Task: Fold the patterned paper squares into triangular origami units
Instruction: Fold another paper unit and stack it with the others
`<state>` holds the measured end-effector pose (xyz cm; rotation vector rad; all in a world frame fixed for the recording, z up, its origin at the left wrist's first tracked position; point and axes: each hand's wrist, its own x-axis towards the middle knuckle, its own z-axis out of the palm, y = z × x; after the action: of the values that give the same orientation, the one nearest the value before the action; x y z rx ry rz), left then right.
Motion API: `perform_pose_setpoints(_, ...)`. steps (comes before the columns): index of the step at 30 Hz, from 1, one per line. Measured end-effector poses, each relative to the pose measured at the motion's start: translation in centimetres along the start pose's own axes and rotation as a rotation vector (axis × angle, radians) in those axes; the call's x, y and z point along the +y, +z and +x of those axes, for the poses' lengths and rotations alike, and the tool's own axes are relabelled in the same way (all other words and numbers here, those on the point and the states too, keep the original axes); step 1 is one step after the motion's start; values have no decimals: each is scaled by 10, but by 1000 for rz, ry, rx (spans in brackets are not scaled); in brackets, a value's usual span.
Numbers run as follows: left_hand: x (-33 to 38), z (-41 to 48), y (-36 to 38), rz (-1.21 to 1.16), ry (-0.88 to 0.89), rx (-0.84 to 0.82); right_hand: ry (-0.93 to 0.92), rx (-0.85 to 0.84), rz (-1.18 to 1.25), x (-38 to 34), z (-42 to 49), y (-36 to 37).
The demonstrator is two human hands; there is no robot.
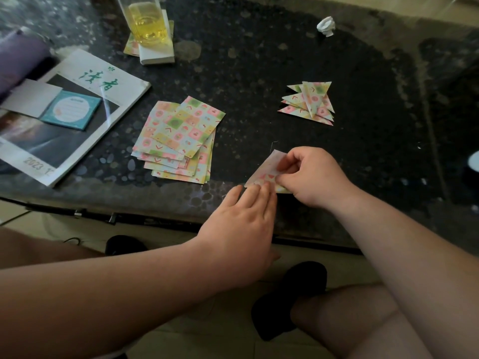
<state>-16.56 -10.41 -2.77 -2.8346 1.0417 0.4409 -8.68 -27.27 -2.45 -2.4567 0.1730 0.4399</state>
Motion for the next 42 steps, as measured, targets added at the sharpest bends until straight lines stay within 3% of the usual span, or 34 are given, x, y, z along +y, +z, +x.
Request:
perform_pose_setpoints(16, 1, 9, 0, -16, -62, 31, 96, -142, -10, 2, 4, -29)
perform_pose_setpoints(30, 8, 18, -1, 24, -81, 71, 47, -77, -126, 4, 3, -24)
perform_pose_setpoints(36, 11, 20, -3, 49, -93, 69, 236, 29, -3, 11, 5, -60)
perform_pose_setpoints(42, 11, 21, -4, 61, -84, 56, 187, -162, -115, 13, 0, -47)
